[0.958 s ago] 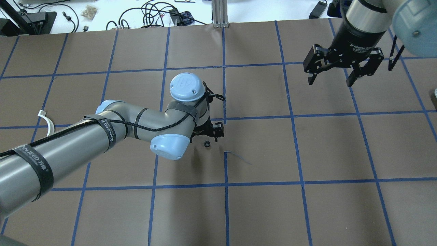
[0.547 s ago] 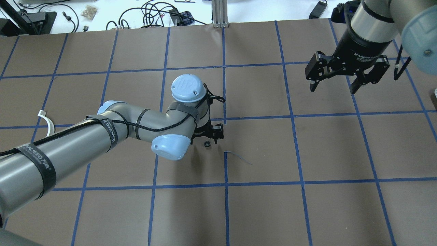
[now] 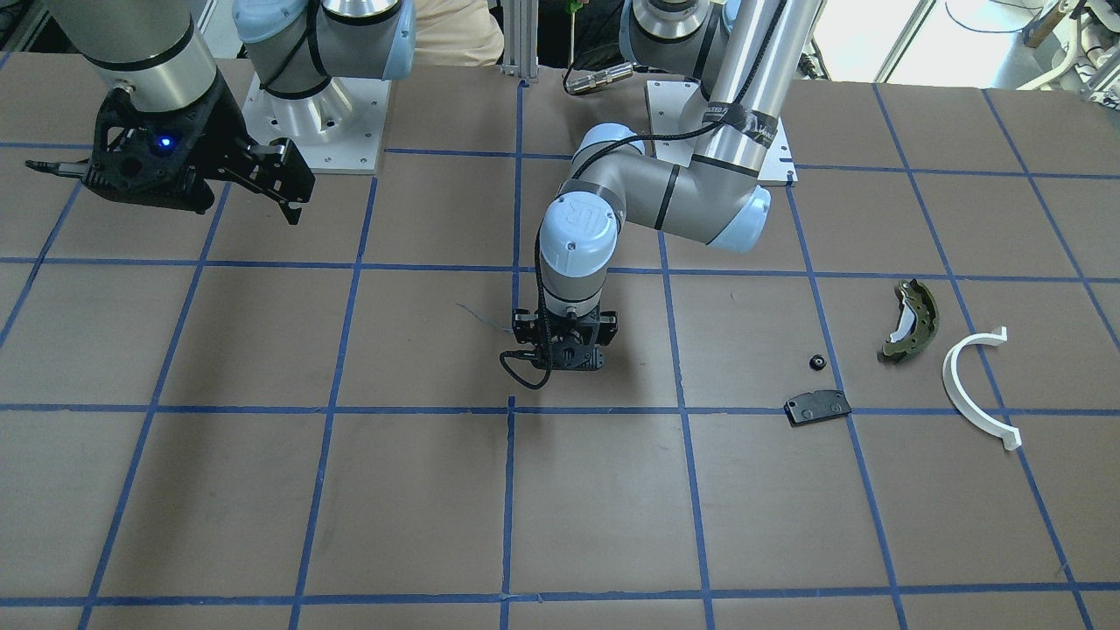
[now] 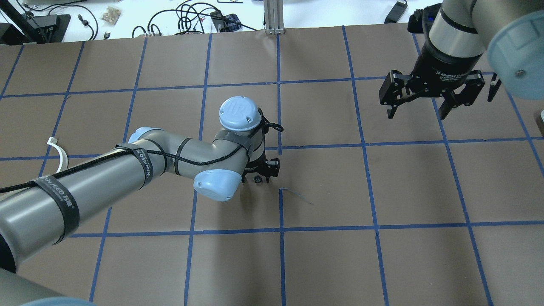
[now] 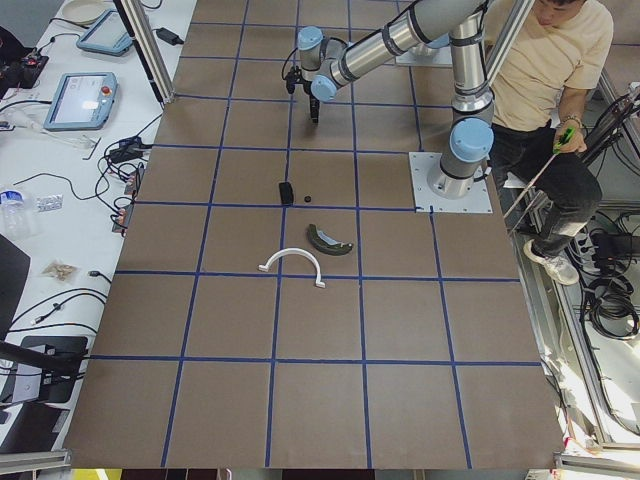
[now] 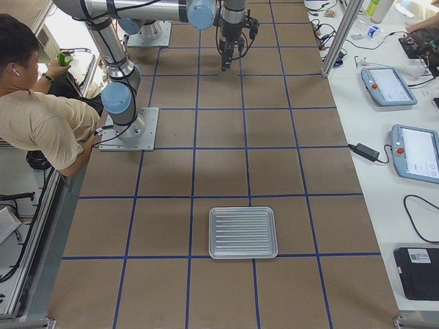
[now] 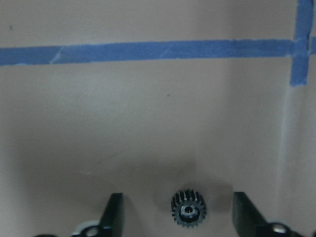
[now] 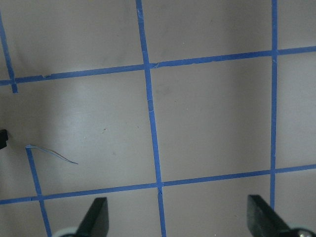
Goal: Place bearing gear from tray to pile
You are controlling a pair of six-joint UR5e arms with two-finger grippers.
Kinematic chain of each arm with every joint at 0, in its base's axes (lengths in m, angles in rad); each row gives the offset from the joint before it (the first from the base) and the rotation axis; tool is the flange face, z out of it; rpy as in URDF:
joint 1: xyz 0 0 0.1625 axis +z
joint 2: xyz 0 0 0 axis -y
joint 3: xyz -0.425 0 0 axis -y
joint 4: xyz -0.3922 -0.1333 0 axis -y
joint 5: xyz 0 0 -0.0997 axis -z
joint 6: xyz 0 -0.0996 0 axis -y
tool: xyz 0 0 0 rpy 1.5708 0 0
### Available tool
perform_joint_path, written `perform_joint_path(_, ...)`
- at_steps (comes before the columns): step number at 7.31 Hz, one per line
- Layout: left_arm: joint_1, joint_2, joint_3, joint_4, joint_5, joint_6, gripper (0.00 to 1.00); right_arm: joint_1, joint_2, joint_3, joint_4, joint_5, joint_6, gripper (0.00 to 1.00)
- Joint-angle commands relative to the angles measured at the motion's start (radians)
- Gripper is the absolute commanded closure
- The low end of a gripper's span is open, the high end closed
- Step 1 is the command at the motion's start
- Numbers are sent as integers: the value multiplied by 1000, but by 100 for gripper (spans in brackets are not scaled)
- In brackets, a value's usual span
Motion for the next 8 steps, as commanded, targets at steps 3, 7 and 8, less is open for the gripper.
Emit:
perform_joint_path(3, -3, 23, 0, -4, 1, -5, 100, 1, -3, 0, 2, 10, -2, 0)
perform_joint_path(7, 266, 113, -24, -90, 10, 94, 100, 0, 1, 1, 0, 21, -11, 0)
perform_joint_path(8, 371, 156, -88, -84, 50, 235, 100, 0, 1, 1, -1, 18, -4, 0)
